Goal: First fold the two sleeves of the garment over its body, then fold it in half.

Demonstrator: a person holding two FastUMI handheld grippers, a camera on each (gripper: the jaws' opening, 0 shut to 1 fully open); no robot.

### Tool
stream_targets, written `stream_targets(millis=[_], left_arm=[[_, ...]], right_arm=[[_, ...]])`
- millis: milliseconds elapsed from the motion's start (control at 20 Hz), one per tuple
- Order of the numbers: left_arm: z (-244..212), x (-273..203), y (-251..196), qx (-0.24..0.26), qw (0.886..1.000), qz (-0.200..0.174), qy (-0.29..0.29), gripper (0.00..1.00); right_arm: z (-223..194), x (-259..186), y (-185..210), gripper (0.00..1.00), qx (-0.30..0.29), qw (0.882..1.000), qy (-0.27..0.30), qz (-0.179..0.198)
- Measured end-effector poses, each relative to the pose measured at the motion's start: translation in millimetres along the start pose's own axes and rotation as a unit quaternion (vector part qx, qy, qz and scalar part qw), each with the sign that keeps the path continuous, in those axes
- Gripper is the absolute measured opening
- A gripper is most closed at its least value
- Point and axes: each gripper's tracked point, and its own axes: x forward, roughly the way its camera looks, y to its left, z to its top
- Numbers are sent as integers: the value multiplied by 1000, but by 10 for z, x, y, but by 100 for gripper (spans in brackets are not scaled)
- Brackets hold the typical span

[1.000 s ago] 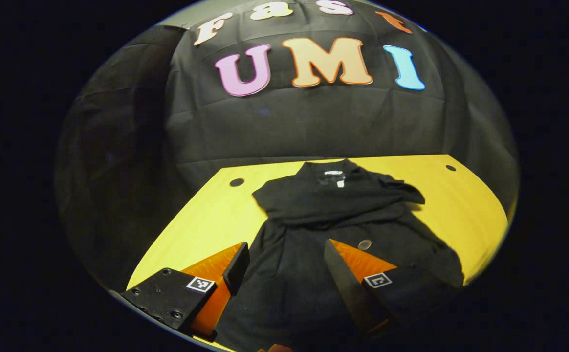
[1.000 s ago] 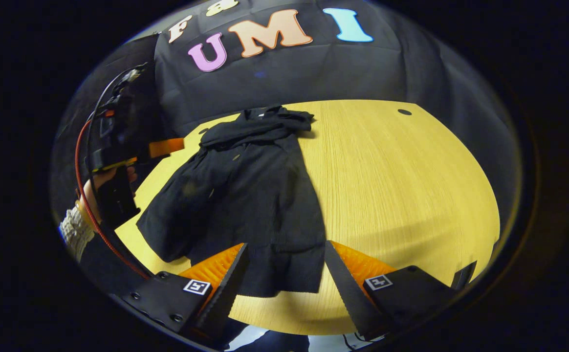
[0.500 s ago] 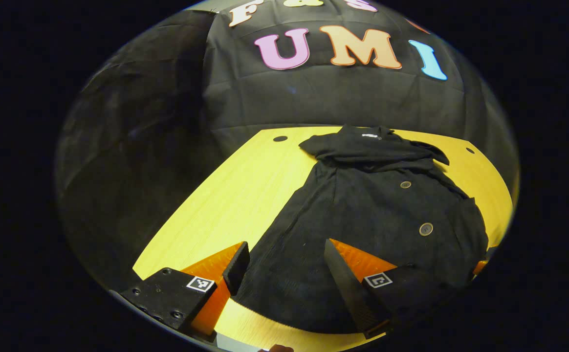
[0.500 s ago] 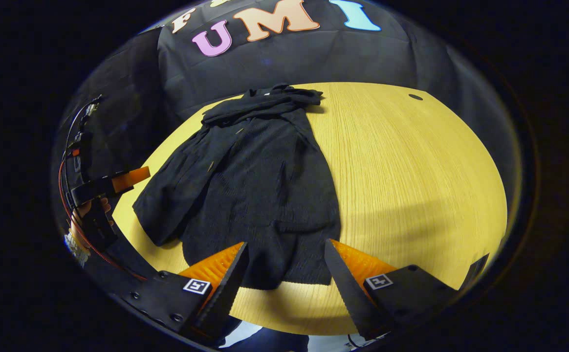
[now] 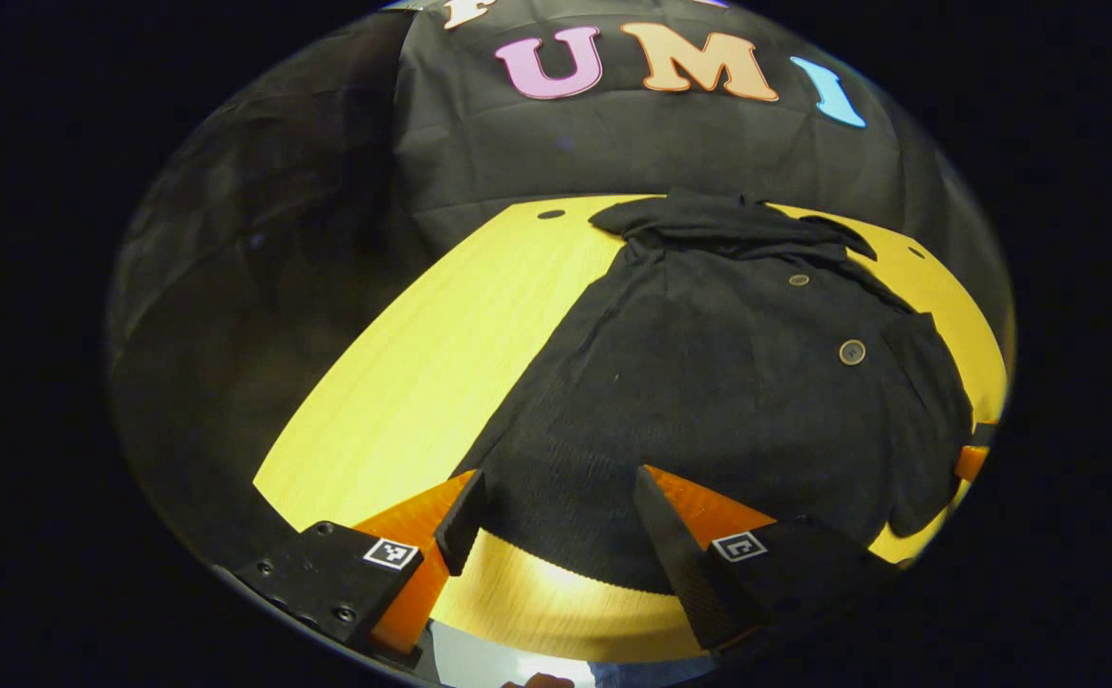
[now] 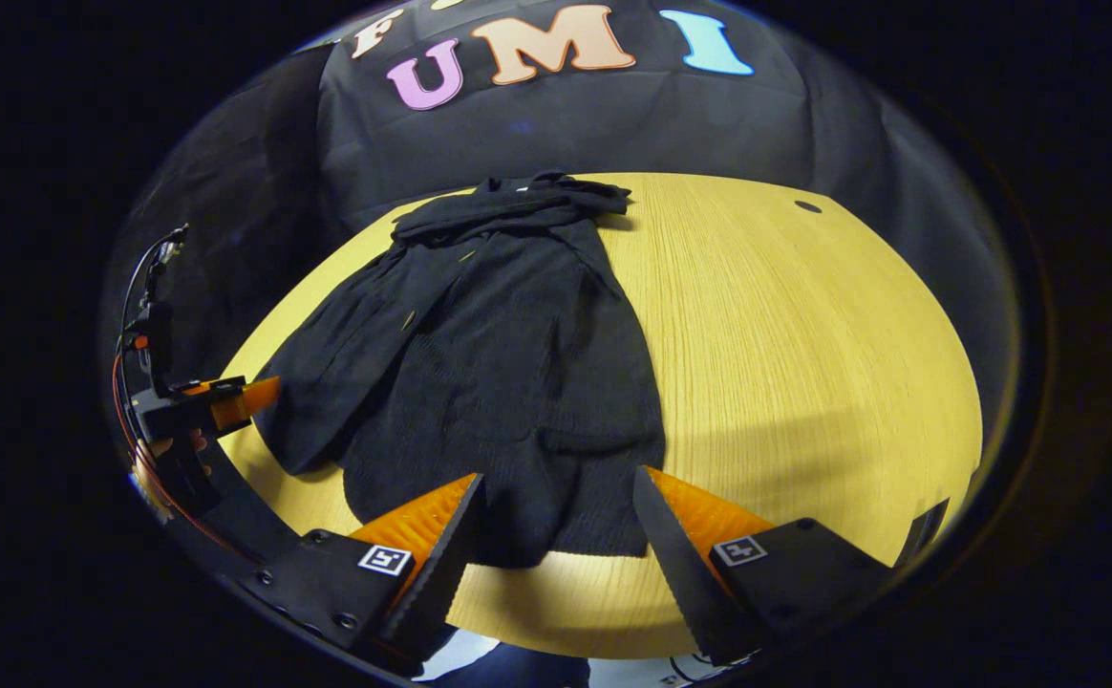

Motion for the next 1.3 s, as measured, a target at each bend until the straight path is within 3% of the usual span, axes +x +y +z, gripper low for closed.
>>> stream_targets(millis=[200,300,600,700,750,850,1000,1050,1100,1150,1300], left_arm=[[-45,20,-19,5,1000,-2,-3,96],[-31,6,-9,3,1000,-2,-8,96],[-68,15,-63,-57,998,-33,-20,91],[-91,18,-102,-40,998,-45,-24,88],[-75,12,-162,-34,998,-55,-25,87],[-69,10,-241,-22,997,-73,-23,70],[-75,-8,-355,-4,995,-97,-19,31],[-71,-2,-371,1,995,-101,-17,22],[-74,-10,-378,3,995,-102,-13,13],[-77,-13,-379,2,995,-101,-8,8],[-77,-28,-367,-3,995,-97,-1,0]], right_arm=[[-9,14,0,98,-17,1000,-14,-20],[-14,37,-10,94,-29,999,-22,-33],[-47,45,21,98,-9,998,-40,-45],[-55,52,76,93,-7,998,-40,-45],[-56,55,114,82,-8,998,-40,-42],[-60,67,182,68,-8,998,-40,-38],[-79,86,292,43,6,999,-30,-23],[-68,80,314,33,13,999,-27,-18],[-74,79,333,29,23,999,-19,-15],[-48,78,333,17,29,999,-19,-12],[-54,83,343,10,42,999,-6,-15]])
